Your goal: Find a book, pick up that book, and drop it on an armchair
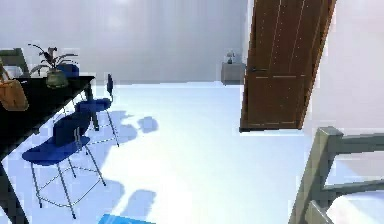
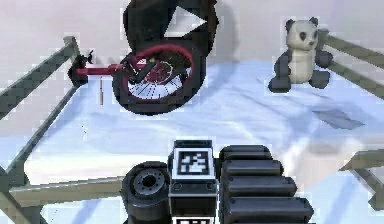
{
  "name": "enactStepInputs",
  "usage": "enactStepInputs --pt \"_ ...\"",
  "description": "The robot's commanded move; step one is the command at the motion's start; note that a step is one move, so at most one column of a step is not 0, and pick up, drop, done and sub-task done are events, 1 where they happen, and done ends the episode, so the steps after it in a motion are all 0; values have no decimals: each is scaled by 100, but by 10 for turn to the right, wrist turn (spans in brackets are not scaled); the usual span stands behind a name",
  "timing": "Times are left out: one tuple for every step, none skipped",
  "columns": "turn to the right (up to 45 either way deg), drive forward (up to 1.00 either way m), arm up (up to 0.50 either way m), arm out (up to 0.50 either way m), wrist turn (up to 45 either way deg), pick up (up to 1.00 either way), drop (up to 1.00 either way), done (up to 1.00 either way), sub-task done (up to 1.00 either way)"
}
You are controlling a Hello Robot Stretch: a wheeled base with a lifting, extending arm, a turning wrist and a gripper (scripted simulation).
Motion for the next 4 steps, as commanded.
enactStepInputs --pt "0 100 0 0 0 0 0 0 0" --pt "30 0 0 0 0 0 0 0 0" --pt "0 100 0 0 0 0 0 0 0" --pt "0 75 0 0 0 0 0 0 0"
